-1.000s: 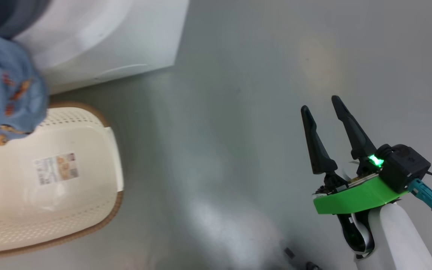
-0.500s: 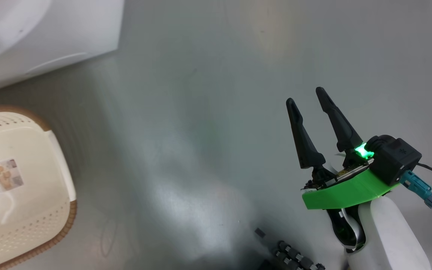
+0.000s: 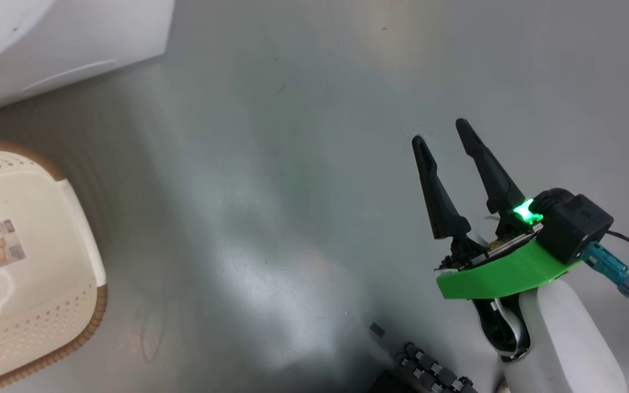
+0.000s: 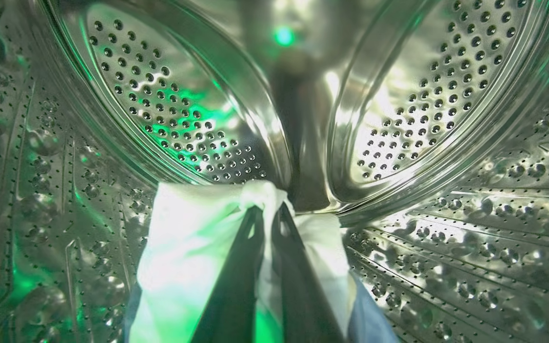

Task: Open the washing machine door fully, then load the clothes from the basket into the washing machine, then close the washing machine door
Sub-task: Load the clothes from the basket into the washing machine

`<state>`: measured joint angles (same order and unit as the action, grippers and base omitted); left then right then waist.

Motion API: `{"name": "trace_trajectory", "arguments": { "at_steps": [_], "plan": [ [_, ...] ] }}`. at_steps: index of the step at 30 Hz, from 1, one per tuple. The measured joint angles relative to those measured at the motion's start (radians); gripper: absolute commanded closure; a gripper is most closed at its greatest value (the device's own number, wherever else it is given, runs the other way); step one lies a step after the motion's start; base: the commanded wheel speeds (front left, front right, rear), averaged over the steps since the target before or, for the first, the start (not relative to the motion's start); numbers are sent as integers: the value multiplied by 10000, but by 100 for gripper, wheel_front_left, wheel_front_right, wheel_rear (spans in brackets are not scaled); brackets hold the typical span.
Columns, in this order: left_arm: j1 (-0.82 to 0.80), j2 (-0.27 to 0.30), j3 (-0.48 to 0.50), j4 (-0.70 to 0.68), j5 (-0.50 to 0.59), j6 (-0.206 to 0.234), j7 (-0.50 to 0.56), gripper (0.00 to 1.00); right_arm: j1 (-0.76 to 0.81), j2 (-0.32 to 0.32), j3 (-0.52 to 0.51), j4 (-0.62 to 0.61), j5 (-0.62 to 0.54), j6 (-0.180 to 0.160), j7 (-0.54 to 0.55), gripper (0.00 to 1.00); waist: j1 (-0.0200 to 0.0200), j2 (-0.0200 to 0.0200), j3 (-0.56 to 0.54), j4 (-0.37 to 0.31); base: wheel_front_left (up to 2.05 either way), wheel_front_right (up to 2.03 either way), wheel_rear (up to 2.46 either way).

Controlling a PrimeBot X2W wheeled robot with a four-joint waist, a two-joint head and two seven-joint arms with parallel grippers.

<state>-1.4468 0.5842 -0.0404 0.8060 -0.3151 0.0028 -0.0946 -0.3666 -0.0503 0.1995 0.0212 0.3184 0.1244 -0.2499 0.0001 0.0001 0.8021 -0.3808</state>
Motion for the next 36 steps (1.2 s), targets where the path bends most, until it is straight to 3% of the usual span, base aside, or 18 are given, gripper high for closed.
{"name": "trace_trajectory", "arguments": {
  "at_steps": [1, 2, 3, 16, 25, 36],
  "plan": [
    [12, -2, -12, 52, -4, 0, 61, 65, -43, 2, -6, -2, 0, 0, 0, 0, 0, 0, -6, 39, 0, 0, 0],
    [32, -4, -10, 82, -21, 0, 69, 38, -59, 2, -6, -2, -2, 0, 0, 0, 0, 0, -16, 77, 0, 0, 0],
    [35, -6, -35, 111, -54, -36, 117, 0, -58, 2, -13, 8, -6, 0, 0, 0, 0, 0, -32, 113, 0, 0, 0],
    [862, -355, -602, 38, -59, -176, -40, 0, -50, 0, -234, 63, -230, 0, 0, 0, -1, 0, -608, 631, 0, 0, 0],
    [2792, -872, -639, -895, -393, -144, -439, 0, 121, -21, -520, 86, -418, 0, 0, 0, -1, 0, -1320, 1036, 0, 0, 0],
    [7074, -1490, -422, -4746, -836, 1080, -813, 0, 668, -178, -886, 75, -727, 0, 0, 0, -2, 0, -2164, 1661, 0, 0, 0]
  ]
}}
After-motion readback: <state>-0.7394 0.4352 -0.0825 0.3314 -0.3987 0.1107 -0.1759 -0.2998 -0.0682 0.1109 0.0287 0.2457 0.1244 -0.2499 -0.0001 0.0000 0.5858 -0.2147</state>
